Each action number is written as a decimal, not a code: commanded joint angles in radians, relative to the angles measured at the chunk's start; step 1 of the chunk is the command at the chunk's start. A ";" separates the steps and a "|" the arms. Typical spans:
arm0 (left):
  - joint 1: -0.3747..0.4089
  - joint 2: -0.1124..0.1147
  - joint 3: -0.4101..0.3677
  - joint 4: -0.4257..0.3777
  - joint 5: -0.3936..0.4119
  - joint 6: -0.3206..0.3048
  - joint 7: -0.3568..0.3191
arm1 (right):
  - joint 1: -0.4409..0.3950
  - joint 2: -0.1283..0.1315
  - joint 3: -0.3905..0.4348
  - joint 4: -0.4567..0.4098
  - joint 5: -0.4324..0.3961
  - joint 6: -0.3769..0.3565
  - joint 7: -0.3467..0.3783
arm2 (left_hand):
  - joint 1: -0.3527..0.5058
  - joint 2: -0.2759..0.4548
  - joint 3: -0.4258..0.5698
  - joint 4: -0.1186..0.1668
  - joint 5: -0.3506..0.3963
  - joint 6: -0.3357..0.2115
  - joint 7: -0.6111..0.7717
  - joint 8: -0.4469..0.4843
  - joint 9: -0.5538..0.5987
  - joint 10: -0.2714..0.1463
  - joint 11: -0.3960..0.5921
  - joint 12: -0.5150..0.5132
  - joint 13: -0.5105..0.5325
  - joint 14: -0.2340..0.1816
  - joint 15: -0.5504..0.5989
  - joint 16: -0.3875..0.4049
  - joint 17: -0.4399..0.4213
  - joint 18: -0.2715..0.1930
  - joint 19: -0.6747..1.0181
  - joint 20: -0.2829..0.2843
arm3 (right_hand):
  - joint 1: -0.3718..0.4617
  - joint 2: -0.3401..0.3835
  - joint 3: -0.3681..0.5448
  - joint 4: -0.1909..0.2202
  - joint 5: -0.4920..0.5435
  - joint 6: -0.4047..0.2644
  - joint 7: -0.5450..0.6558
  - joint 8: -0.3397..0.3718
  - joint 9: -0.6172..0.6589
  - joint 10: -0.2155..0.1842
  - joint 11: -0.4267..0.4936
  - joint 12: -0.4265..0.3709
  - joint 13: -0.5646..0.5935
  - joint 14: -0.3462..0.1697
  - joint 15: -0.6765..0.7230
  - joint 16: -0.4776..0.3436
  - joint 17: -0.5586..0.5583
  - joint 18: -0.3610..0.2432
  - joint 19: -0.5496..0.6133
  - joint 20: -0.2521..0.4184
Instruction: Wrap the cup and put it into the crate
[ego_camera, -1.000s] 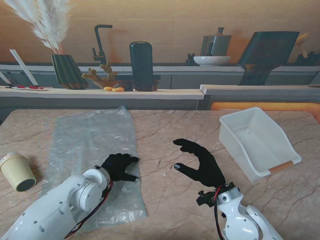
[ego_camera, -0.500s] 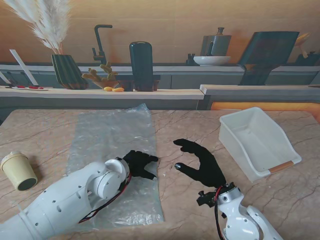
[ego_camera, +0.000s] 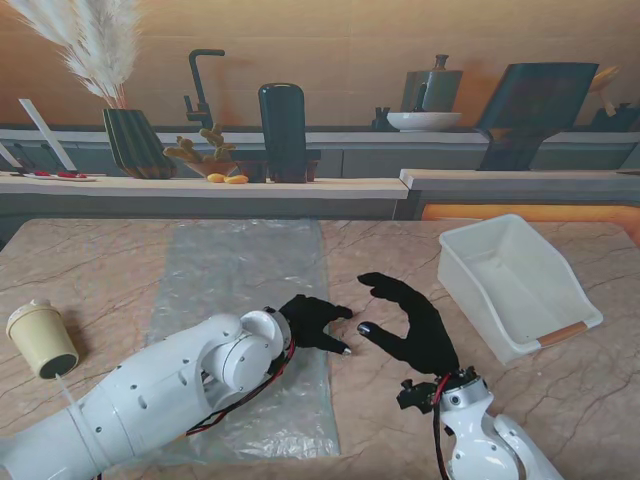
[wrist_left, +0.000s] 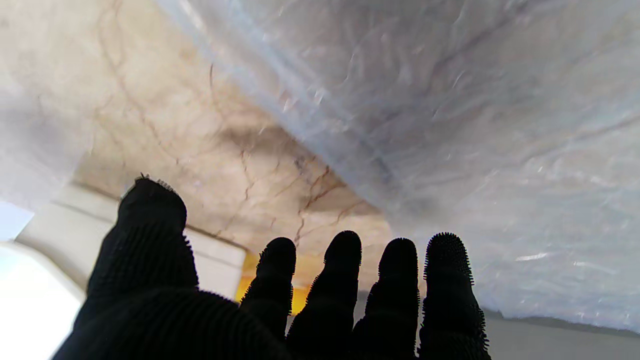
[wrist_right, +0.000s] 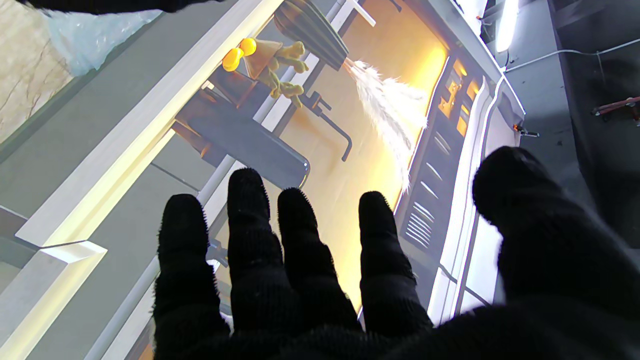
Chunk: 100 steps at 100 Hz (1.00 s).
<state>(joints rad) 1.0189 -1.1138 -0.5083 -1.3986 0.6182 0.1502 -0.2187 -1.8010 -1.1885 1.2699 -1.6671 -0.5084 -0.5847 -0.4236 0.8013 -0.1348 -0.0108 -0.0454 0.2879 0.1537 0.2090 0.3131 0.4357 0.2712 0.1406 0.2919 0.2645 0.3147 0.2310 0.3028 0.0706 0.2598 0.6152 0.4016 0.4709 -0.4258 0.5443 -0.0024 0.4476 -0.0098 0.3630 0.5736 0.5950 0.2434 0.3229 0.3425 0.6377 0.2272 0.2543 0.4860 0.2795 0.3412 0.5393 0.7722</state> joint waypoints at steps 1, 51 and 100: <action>0.042 -0.002 -0.047 -0.044 0.017 -0.015 0.022 | -0.001 -0.010 -0.005 0.002 -0.011 0.010 -0.023 | 0.021 0.046 -0.015 0.004 -0.007 0.017 -0.014 -0.015 0.012 0.008 0.005 0.002 0.007 0.007 0.001 -0.001 -0.018 0.011 0.011 -0.001 | -0.030 0.022 -0.011 0.003 0.002 -0.025 0.005 -0.001 0.006 0.000 0.014 -0.003 0.002 -0.017 0.005 0.010 -0.002 -0.028 -0.003 0.011; 0.546 0.026 -0.599 -0.328 0.278 -0.016 0.254 | 0.110 0.002 -0.099 0.078 -0.080 0.187 -0.029 | 0.022 0.043 -0.019 0.001 0.052 0.002 -0.006 -0.010 0.005 0.007 -0.001 -0.004 0.009 0.004 -0.007 -0.006 -0.014 0.006 -0.004 -0.032 | -0.010 -0.052 0.008 0.001 -0.037 -0.006 0.002 -0.002 -0.039 0.002 0.026 -0.003 -0.055 -0.019 -0.017 -0.005 -0.032 -0.044 -0.022 0.003; 0.829 -0.033 -0.864 -0.380 0.267 -0.029 0.654 | 0.428 0.001 -0.405 0.323 -0.112 0.336 0.064 | 0.025 0.045 -0.019 0.002 0.097 -0.018 -0.004 0.004 0.012 -0.001 -0.002 -0.002 0.023 -0.001 -0.004 0.001 -0.010 -0.001 -0.002 -0.037 | -0.046 -0.092 0.040 -0.007 -0.126 -0.014 -0.030 -0.025 -0.177 0.012 -0.021 -0.042 -0.259 0.004 -0.144 -0.109 -0.134 -0.080 -0.105 -0.038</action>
<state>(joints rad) 1.8292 -1.1431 -1.3657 -1.7711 0.8836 0.1291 0.4331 -1.3990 -1.1675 0.8770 -1.3546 -0.6164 -0.2496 -0.3734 0.8018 -0.1239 -0.0113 -0.0456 0.3685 0.1568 0.2102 0.3127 0.4342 0.2709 0.1411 0.2922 0.2661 0.3147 0.2323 0.3028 0.0597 0.2617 0.6158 0.3775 0.4600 -0.4703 0.5612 -0.0020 0.3424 -0.0086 0.3426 0.5599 0.4442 0.2559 0.3157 0.3101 0.4056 0.2355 0.1213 0.3934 0.1620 0.2892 0.4623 0.7506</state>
